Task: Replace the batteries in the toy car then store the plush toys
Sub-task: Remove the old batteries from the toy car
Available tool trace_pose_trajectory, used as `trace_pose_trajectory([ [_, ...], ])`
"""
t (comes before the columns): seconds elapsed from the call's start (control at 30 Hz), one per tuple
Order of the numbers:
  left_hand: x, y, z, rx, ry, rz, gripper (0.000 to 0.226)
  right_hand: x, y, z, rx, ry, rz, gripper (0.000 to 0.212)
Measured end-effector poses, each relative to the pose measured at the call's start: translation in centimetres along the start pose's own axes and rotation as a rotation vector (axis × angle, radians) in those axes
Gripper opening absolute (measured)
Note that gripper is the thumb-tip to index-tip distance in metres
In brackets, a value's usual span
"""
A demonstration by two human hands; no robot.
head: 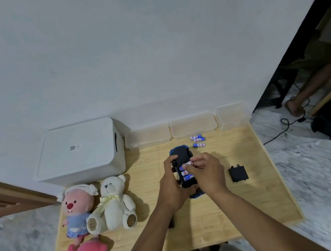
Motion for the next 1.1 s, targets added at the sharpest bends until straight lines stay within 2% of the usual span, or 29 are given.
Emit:
trace_pose_trajectory([
  [0.1,0.7,0.0,0.2,0.021,-0.019,0.01,0.1,1.2,0.7,0.7,0.023,0.073,-0.038,0.015],
  [0.17,1.0,-0.1,0.2,0.028,-0.01,0.012,0.098,2.0,1.2,0.8,-0.026,0.103,0.011,0.007],
  [0.23,1.2,-0.1,0.2,0.034,-0.012,0.021,0.099,2.4,1.5,0.7,-0.078,0.061,0.073,0.018],
  [0.3,1.1,0.0,0.0,0.029,-0.008,0.03,0.099,2.2,1.4,0.8,-0.059,-0.101,0.14,0.022],
  [0.4,0.7,0.0,-0.2,0.009,-0.008,0.053,0.101,1.2,0.6,0.8,0.072,-0.477,0.235,0.012],
  [0.5,0.4,-0.2,-0.4,0.001,-0.015,0.071,0.101,0.6,-0.2,0.7,0.139,-0.633,0.209,0.028],
  [0.7,0.4,-0.3,-0.2,-0.011,-0.009,0.069,0.102,0.2,-0.8,0.9,0.137,-0.638,0.138,0.032],
  [0.9,0.3,-0.4,0.2,-0.049,-0.002,0.034,0.104,-0.8,-0.8,1.0,0.079,-0.641,0.134,0.041],
  [1.1,0.3,-0.2,0.4,-0.06,0.013,0.034,0.104,-1.5,-0.4,0.7,0.047,-0.628,0.14,0.04],
])
Point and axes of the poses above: each hand's wrist, its own y-axis towards the middle knuckle, its own x-axis out of the back of the hand, z = x × y, the point moved 5 cm from there along y, towards the middle knuckle, and after that the axes turned 10 degrees about x, right-handed, at the moved point
